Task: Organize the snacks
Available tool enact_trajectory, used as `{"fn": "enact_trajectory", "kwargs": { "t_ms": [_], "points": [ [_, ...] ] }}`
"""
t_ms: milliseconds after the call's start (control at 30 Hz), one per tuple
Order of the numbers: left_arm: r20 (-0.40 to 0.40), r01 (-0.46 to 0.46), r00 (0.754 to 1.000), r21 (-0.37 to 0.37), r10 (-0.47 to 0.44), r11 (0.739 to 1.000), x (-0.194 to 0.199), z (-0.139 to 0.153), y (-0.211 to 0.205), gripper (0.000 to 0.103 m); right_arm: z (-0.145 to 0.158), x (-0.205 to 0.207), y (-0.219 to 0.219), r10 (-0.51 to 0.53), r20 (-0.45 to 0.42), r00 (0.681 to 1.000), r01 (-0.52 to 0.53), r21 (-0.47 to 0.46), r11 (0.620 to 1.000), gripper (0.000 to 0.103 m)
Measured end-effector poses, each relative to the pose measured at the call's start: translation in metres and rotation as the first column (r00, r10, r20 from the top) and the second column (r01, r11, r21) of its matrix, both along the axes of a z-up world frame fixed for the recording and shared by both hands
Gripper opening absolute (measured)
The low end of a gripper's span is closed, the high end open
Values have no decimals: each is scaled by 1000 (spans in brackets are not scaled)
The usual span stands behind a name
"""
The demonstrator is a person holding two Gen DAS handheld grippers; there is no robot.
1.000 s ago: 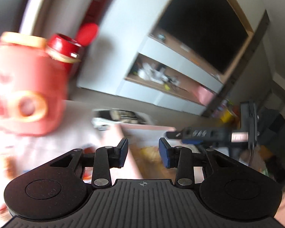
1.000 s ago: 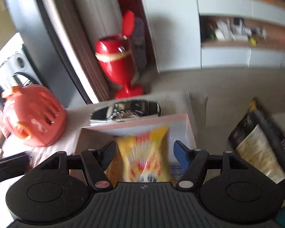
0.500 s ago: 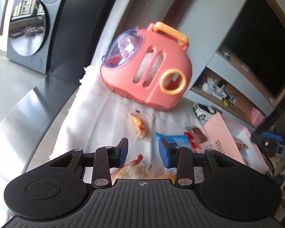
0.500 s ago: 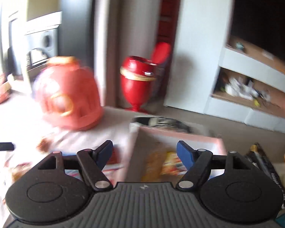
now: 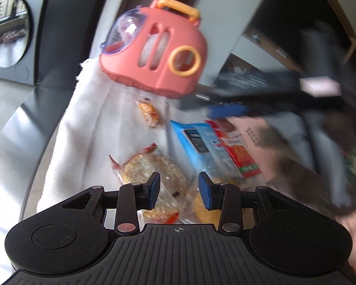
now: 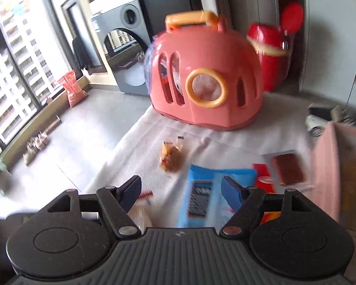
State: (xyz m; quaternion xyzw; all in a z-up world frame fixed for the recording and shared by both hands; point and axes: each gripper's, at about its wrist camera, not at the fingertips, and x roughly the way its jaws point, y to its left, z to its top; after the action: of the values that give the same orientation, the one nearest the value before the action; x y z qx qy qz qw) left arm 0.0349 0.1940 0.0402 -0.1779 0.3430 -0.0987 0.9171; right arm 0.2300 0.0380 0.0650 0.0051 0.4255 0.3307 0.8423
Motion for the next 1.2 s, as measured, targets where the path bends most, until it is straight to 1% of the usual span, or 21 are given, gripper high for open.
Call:
{"fn": "enact_trajectory", "kwargs": {
  "t_ms": [33, 67, 100, 167, 200, 233, 267, 300, 333, 400, 500, 567, 633, 700, 800, 833, 933, 1000, 1067, 1133, 1200],
  "points": [
    [-2, 28, 1000, -4, -28, 1000, -3, 1, -2, 40, -5, 10, 12, -7, -20, 1000, 7, -6, 1000, 74],
    [-11, 59, 998, -12, -60, 998, -6, 0, -4, 40, -12, 20, 27, -12, -31, 999, 12, -27, 1000, 68],
    [-22, 87, 996, -20, -88, 996, -10, -2, -5, 40, -17, 27, 40, -14, -38, 999, 12, -54, 998, 65],
    [-53, 126, 991, -24, -127, 992, -15, -7, -9, 40, -29, 34, 66, 5, -30, 1000, -9, -125, 992, 48],
    [-69, 139, 988, -25, -141, 990, -18, -12, -11, 40, -34, 34, 78, 22, -14, 1000, -24, -162, 987, 45],
    [-80, 148, 985, -28, -150, 989, -19, -14, -12, 40, -38, 33, 86, 32, -8, 999, -33, -194, 981, 38],
    [-89, 156, 983, -34, -158, 987, -21, -18, -14, 40, -41, 31, 91, 35, -7, 999, -36, -225, 974, 28],
    [-95, 158, 982, -41, -161, 987, -23, -21, -14, 40, -41, 27, 92, 41, 10, 999, -38, -237, 971, 28],
    [-99, 157, 982, -50, -161, 986, -25, -24, -15, 40, -38, 20, 90, 66, 11, 998, -62, -236, 970, 26],
    [-108, 139, 984, -62, -145, 988, -27, -30, -14, 40, -31, 4, 75, 107, 8, 994, -103, -209, 973, 20],
    [-99, 98, 989, -90, -107, 991, -25, -34, -10, 37, -17, -31, 34, 151, 23, 988, -145, -171, 975, 20],
    [-90, 69, 993, -89, -77, 994, -21, -32, -10, 37, -12, -53, 5, 153, 28, 988, -147, -159, 976, 20],
    [-85, 44, 995, -80, -51, 996, -16, -30, -12, 37, -12, -72, -27, 141, 19, 990, -137, -146, 980, 20],
    [-81, 27, 996, -94, -34, 995, -12, -28, -12, 37, -14, -89, -58, 108, 13, 994, -105, -140, 985, 20],
    [-72, 5, 997, -108, -13, 994, -9, -22, -13, 37, -20, -109, -97, 75, -26, 997, -77, -101, 992, 20],
    [-62, 1, 998, -106, -8, 994, -8, -19, -13, 37, -22, -115, -105, 61, -24, 998, -63, -102, 993, 20],
    [-48, 13, 999, -102, -18, 995, -10, -9, -15, 38, -30, -133, -126, 12, 14, 1000, -10, -133, 991, 20],
    [-66, 22, 997, -91, -28, 996, -11, -6, -20, 38, -35, -142, -138, -15, 25, 1000, 19, -139, 990, 20],
    [-106, 24, 994, -79, -33, 997, -15, -3, -26, 38, -39, -149, -143, -38, 50, 998, 45, -149, 988, 20],
    [-120, 33, 992, -73, -42, 997, -20, 0, -32, 38, -42, -158, -145, -55, 124, 991, 78, -191, 978, 20],
    [-118, 41, 992, -38, -45, 998, -21, 4, -43, 38, -43, -164, -148, -69, 185, 980, 110, -223, 969, 20]
  ]
}}
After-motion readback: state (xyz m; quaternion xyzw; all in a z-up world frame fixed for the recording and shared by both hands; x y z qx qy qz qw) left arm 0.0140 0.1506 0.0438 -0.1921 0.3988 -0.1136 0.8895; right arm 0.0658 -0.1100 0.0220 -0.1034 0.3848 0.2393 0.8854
